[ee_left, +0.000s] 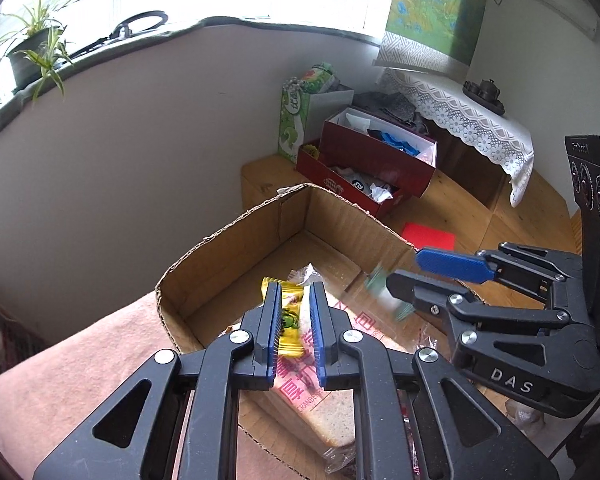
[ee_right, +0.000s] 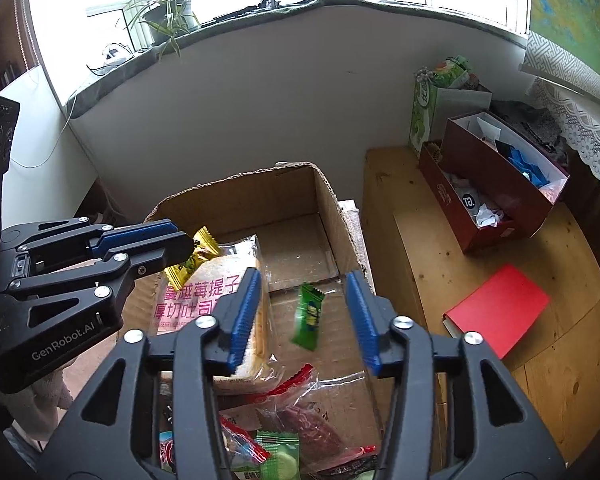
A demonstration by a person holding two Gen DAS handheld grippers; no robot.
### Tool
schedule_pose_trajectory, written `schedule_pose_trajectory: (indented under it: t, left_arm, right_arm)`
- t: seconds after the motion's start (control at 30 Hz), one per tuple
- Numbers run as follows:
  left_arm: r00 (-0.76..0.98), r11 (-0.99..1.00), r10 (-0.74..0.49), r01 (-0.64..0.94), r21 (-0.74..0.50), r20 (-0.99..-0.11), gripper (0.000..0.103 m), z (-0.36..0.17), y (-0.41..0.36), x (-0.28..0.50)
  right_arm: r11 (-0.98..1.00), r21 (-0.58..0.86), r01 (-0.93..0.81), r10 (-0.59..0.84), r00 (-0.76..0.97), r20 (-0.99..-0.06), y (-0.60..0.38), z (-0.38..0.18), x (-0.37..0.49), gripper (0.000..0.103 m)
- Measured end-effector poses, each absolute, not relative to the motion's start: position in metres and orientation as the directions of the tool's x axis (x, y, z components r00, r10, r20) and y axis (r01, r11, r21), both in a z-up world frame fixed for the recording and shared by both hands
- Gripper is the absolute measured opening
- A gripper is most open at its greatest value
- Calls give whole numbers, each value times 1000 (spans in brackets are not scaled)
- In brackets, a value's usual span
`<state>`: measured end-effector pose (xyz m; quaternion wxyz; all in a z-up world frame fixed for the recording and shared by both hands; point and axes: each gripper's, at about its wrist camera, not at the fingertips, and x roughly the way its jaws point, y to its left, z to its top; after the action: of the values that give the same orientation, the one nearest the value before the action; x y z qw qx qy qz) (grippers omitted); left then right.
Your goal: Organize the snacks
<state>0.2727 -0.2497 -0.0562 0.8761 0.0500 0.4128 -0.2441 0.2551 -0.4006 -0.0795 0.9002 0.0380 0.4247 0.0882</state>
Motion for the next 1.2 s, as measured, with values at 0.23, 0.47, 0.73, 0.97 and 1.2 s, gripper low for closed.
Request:
schedule_pose_trajectory:
  t: [0.23,0.47,0.73,0.97,1.2]
  left_arm:
    - [553,878,-388,464,-114,-738,14,-50,-243,265]
    - [555,872,-414,470,-139,-721,37,-42,-231,245]
    - [573,878,-419,452,-155,-704,51,-34,-207,213]
    - [621,888,-409,438,-137,-668,68,-27,-190,170]
    - [674,914,-368,389,-116,-641,75,-28,-170,128]
  right_arm:
    - [984,138,-109,176,634,-753,-405,-73,242,53]
    - [986,128,-103,164,646,-746,-399,-64,216,54]
    - [995,53,-82,95,698,-710,-382,-45,173,82]
    - [998,44,-45,63,726,-685,-365,-34,128,86]
    - [998,64,-13,50,775,-630,-350,-24,85,96]
